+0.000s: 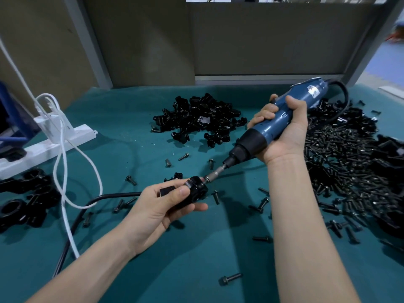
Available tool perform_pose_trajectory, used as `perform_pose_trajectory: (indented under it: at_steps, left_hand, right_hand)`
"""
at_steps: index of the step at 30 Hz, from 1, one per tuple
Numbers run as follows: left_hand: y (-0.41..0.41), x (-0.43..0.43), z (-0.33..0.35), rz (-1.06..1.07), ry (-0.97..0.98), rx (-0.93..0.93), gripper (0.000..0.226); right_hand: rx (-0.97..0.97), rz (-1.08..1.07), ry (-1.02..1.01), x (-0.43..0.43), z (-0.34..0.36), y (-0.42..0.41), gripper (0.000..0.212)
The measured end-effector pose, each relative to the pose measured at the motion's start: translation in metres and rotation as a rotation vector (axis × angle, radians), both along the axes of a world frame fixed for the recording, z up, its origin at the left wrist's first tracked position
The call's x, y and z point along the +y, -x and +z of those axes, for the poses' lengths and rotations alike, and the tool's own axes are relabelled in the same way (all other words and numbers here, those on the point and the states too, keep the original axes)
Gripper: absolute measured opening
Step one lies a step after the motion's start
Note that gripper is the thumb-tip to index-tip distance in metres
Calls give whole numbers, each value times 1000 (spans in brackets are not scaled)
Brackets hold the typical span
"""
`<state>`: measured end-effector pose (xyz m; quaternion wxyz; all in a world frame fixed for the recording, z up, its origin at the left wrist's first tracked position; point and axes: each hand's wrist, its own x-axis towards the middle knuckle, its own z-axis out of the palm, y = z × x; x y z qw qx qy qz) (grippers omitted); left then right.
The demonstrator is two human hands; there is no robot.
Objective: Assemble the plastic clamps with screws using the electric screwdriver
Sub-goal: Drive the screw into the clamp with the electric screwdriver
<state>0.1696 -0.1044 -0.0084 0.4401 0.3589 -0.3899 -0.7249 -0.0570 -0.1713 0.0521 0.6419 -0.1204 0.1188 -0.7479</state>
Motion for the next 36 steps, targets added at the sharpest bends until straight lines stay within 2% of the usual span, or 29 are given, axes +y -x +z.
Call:
perform_pose_trajectory:
  at_steps: [3,7,10,13,15,17,21,23,26,28,30,31,34,36]
  left_hand:
    - [-1,1,0,25,151,-75,63]
    - [-1,5,-3,94,408,-288,29]
    - [-2,7,-5,194,563,-418,16]
    - [-2,9,-8,327,836,-733,23]
    - [-1,9,-8,376,942,-873,32]
    - [-2,7,-7,382,959,-909,41]
    - [-2,7,-10,406,974,-925,35]
    - [0,9,-11,420,913,-835,24]
    - [4,14,-10,344,689,-567,17]
    - [5,15,-10,317,586,-554,8]
    - [6,14,-10,304,483,-637,41]
    - [8,13,-10,278,359,-585,53]
    - [8,8,-3,125,-161,-149,62]
    - [3,3,2,18,-331,34,43]
  right_hand:
    - [-11,-29,-44,-1,1,0,11]
    - [-2,-36,-77,-1,0,-2,13]
    - [19,-33,-98,-2,1,-4,14]
    - [47,-47,-163,-3,0,-8,16]
    - [53,-53,-205,-3,0,-12,17]
    - [61,-55,-225,-3,0,-14,17]
    - [82,-65,-247,-3,-1,-17,17]
    - [65,-61,-244,-4,-1,-17,17]
    - [15,-39,-233,-5,-4,-16,17]
    - [-14,-34,-212,-6,-6,-17,16]
    - [-14,-50,-183,-7,-7,-22,15]
    - [6,-62,-166,-7,-8,-24,15]
    - [42,-60,-62,-8,-7,-32,12]
    - [56,-38,29,-7,-6,-34,11]
